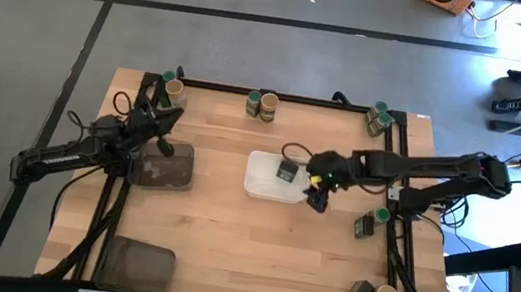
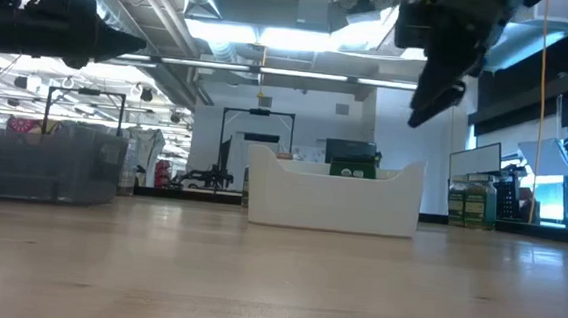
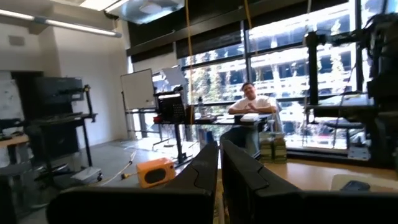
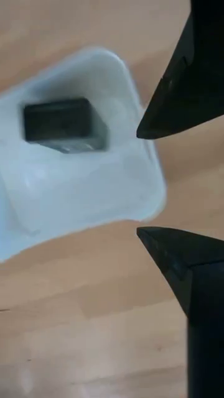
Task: Sort spices by type
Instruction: Put the black seasoning can into the white bin
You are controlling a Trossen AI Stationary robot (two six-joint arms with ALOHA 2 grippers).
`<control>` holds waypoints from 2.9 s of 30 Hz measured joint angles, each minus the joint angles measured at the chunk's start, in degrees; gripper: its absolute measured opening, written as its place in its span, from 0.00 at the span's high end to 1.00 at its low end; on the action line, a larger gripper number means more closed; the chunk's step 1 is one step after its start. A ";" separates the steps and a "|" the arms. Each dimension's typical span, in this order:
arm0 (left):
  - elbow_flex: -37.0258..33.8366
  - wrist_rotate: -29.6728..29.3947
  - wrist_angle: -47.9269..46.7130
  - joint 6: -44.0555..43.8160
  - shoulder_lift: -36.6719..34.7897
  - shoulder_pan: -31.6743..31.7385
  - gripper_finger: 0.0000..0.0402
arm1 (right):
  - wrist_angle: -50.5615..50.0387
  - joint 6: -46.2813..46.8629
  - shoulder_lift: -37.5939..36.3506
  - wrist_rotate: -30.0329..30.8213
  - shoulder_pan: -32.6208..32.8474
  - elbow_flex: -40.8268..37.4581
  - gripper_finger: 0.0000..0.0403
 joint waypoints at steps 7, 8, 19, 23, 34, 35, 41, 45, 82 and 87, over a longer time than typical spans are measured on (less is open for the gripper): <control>0.02 7.99 3.20 -2.11 0.35 0.00 0.96 | -6.63 16.66 -0.08 -0.51 6.10 0.33 0.40; 0.02 8.99 3.39 -2.64 0.35 0.00 0.96 | -7.76 18.71 -0.06 -0.52 7.12 0.82 0.40; 0.04 11.56 5.33 -4.89 0.83 -0.07 0.96 | -20.81 49.13 -0.04 1.52 20.70 6.60 0.40; 0.04 11.56 5.13 -5.89 0.84 -0.07 0.96 | -27.27 64.17 0.50 1.75 26.04 6.60 0.40; 0.04 11.56 3.30 -8.33 1.00 -0.07 0.96 | -39.53 90.58 1.15 1.64 34.94 6.56 0.40; 0.04 11.56 3.27 -8.43 1.00 -0.07 0.96 | -40.52 91.75 1.51 1.60 35.27 6.55 0.40; 0.04 11.56 3.30 -8.72 1.00 -0.07 0.96 | -40.93 94.00 3.31 1.03 36.49 3.37 0.40; 0.04 11.56 3.30 -8.74 1.00 -0.07 0.96 | -40.08 94.36 3.83 1.03 36.49 0.77 0.40; 0.02 11.54 3.26 -8.78 1.00 -0.07 0.96 | -26.29 86.85 3.83 7.64 36.44 -8.15 0.67; 0.02 11.54 3.26 -8.78 1.00 -0.07 0.96 | -26.37 82.93 3.83 13.34 36.44 -4.35 0.67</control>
